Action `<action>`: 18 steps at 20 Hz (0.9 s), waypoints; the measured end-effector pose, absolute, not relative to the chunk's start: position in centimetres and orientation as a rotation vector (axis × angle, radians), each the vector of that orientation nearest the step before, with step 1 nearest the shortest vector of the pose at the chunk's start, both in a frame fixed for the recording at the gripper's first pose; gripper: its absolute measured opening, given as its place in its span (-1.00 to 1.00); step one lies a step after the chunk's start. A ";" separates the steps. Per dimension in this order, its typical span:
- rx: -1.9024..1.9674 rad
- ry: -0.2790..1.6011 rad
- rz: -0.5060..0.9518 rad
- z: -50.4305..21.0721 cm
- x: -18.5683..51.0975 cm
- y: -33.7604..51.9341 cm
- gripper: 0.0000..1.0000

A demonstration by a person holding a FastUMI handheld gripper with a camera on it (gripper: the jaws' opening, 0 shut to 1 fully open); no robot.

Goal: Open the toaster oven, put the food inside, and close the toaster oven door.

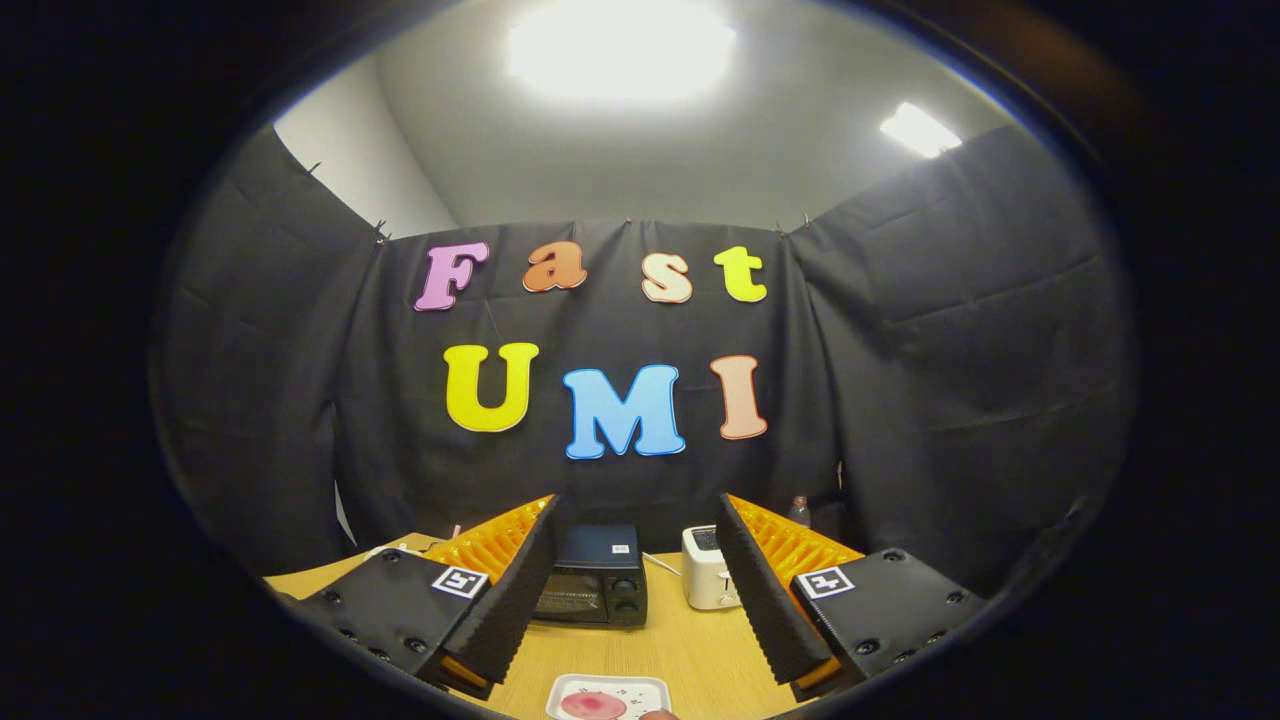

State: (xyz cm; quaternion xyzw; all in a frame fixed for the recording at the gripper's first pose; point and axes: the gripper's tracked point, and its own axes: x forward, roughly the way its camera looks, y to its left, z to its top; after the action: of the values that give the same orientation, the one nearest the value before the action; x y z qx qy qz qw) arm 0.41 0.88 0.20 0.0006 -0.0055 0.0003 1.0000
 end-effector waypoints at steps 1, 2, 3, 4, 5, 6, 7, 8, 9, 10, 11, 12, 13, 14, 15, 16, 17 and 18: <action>0.000 -0.010 0.003 0.2 0.5 1.1 0.92; -0.002 -0.008 0.005 0.1 0.7 1.4 0.92; -0.001 -0.003 0.009 0.0 0.9 1.6 0.92; 0.000 -0.001 0.013 -0.1 1.3 1.9 0.92; 0.000 -0.004 0.015 0.0 1.8 2.2 0.92; -0.001 -0.008 0.017 0.0 2.4 2.5 0.92; -0.001 -0.011 0.020 0.0 3.1 2.8 0.92; -0.001 -0.010 0.027 -0.2 3.9 3.3 0.93; -0.003 -0.007 0.034 -0.5 4.8 3.8 0.92; -0.007 -0.004 0.038 -0.8 5.8 4.2 0.92; -0.012 -0.001 0.040 -1.1 6.9 4.5 0.92; -0.016 0.002 0.047 -1.5 8.0 5.0 0.92; -0.019 0.007 0.056 -2.0 9.2 5.6 0.93; -0.022 0.015 0.066 -2.7 10.4 6.3 0.92; -0.025 0.027 0.076 -3.5 11.6 6.8 0.92; -0.025 0.043 0.088 -4.4 12.8 7.5 0.92; -0.023 0.057 0.098 -5.3 14.0 8.2 0.93; -0.020 0.072 0.107 -6.2 15.2 8.8 0.92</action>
State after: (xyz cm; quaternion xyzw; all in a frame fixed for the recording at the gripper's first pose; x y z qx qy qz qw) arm 15.16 8.85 -6.17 -0.0101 0.0362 0.0535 0.9979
